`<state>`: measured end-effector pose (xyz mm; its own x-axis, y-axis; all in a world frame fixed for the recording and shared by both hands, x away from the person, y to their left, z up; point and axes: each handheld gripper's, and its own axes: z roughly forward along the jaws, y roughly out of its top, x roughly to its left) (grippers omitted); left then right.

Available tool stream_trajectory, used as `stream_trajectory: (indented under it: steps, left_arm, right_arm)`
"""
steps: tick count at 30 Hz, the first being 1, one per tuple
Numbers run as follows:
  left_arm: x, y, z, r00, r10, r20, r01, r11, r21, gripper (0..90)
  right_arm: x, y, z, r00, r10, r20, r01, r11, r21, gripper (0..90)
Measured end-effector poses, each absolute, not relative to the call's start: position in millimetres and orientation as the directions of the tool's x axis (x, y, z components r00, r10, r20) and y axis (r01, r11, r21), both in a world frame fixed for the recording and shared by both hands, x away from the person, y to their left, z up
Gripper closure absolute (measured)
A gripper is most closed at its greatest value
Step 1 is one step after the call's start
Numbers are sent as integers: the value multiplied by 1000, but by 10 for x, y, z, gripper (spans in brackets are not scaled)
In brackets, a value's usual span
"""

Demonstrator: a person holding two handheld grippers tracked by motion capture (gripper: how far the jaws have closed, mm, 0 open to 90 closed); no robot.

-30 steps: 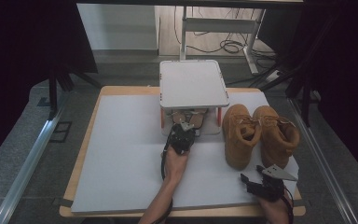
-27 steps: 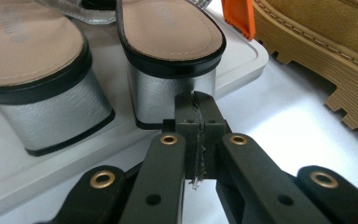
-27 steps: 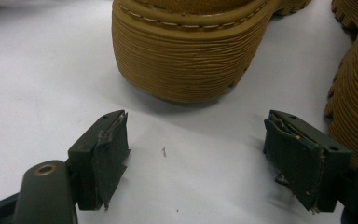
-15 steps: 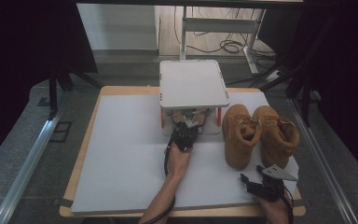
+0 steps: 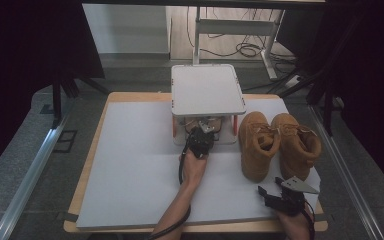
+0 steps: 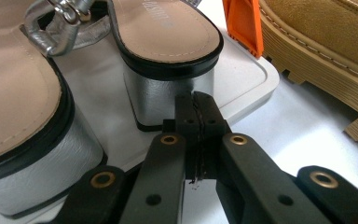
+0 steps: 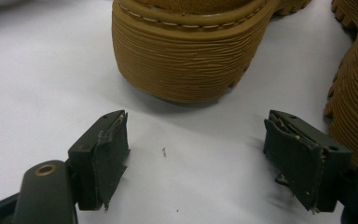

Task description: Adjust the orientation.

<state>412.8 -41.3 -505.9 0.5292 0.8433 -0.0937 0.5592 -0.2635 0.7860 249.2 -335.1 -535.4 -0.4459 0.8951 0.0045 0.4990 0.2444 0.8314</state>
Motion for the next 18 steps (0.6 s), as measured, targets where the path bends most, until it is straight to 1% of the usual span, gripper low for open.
stream_trajectory:
  steps: [9, 11, 18]
  left_arm:
    - [4136, -421, -5059, 535, 841, -83, 555, -276, 784, 892]
    - [4130, -431, -5057, 536, 840, -81, 554, -278, 784, 872]
    - [4097, -434, -5039, 537, 840, -82, 557, -279, 782, 741]
  right_arm:
    - [2491, -3351, -5353, -446, 895, 5, 500, 244, 831, 216]
    - [2491, -3350, -5353, -446, 895, 5, 500, 244, 831, 216]
    - [2490, -3351, -5353, -445, 895, 6, 500, 243, 831, 216]
